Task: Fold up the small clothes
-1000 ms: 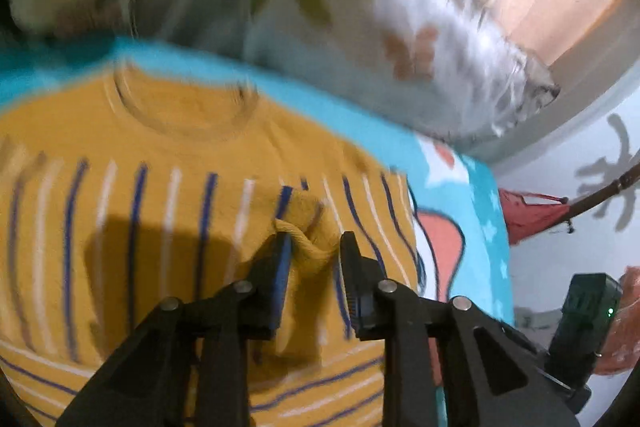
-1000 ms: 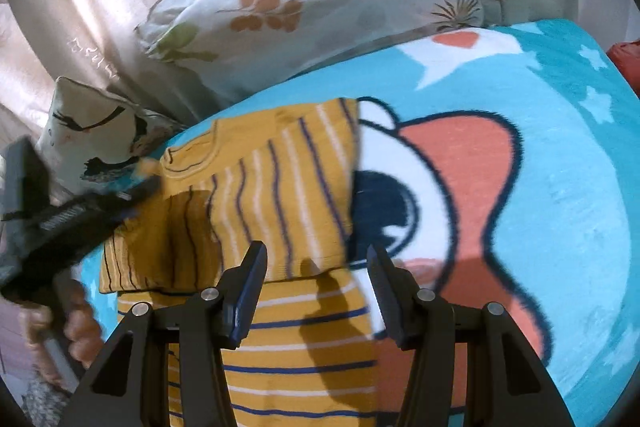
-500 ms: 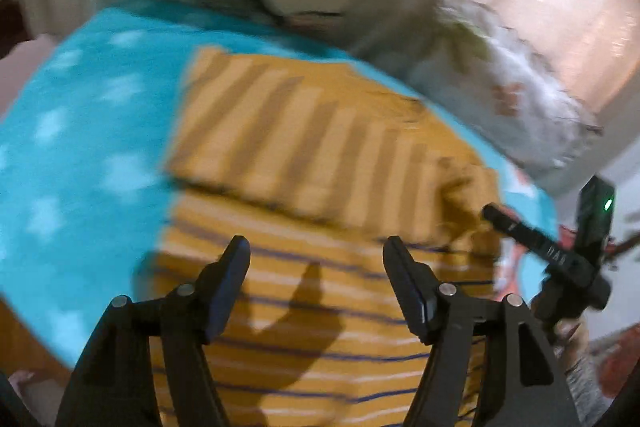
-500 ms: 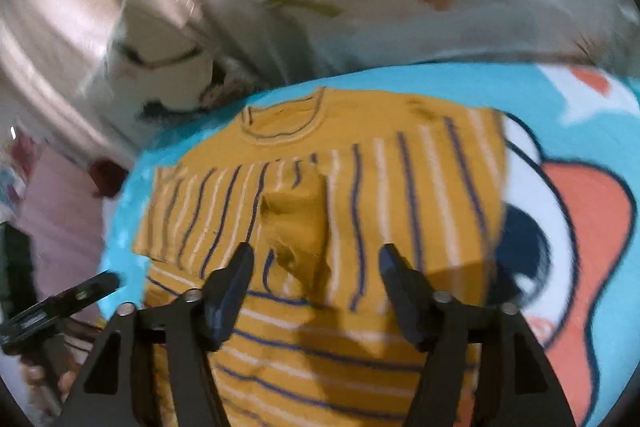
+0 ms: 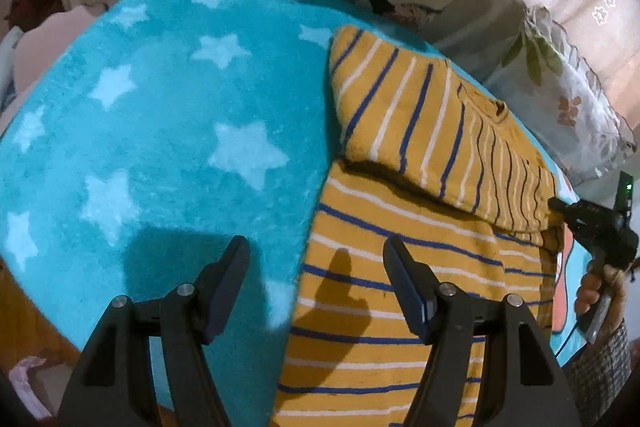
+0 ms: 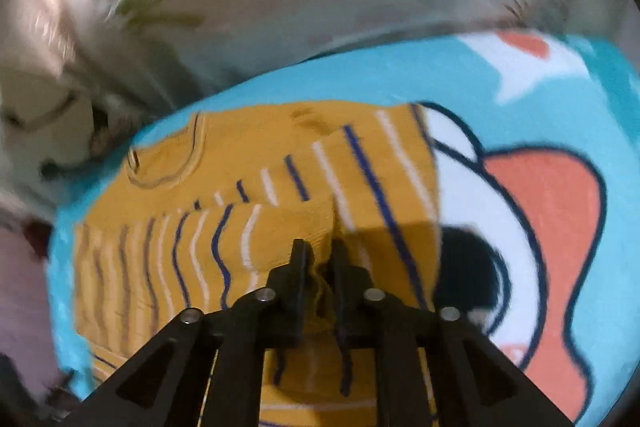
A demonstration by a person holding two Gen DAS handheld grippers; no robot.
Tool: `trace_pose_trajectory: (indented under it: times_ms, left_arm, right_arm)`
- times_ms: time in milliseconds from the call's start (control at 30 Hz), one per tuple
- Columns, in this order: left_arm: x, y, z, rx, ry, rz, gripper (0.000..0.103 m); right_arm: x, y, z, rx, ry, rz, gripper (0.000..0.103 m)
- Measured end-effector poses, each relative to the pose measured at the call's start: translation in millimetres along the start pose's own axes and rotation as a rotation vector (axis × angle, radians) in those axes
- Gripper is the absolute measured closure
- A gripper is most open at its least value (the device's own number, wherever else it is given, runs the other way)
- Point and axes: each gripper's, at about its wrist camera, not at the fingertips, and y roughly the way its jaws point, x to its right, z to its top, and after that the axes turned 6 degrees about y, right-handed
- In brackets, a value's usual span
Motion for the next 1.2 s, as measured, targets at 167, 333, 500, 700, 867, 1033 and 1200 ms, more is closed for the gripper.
trace_pose_trajectory:
  times_ms: [167,333,500,700,867,1033,1200]
  left_arm:
    - [1.6,24.2,2.5,-0.056,0.054,-0.082,0.035]
    - [3.4,34.9,4.4,-0.076,0.098,-0.197,0.035]
    - [5.3,40.1,-1.7,-0.119,0.083,-0.376,0.036]
    - [2.9,40.2,-37.1,-0.171,0.005,-0.493,0.071]
    - [1.5,25.7,-78.8,-0.159,-0.082,-0.525,0.071]
    - [6.7,9.8,-117.4,-0.14,-0.121,-0.516,0.071]
    - [10.9,-1.2,-135.9,-0.12,-0.134,-0.487,0.071]
  right_arm:
    - [19.6,-42.8,-23.9,0.034,-0.008,-0.027,0.053]
    - [67.0,-67.4,-65.8,0.025,0.05,-0.158,0.053]
    - [110.4,-65.1,-105.1,-0.08,0.215,0.023,0.053]
    - [124.5,-55.6,-133.6,-0.216,0.292,0.358,0.053]
    - [128.9,-47.9,-165.1,-0.362,0.276,0.533,0.053]
    - [124.0,-53.2,-196.3,-0.472,0.206,0.599,0.053]
    - [118.6,-56.7,-212.5,-0.527,0.151,0.612,0.053]
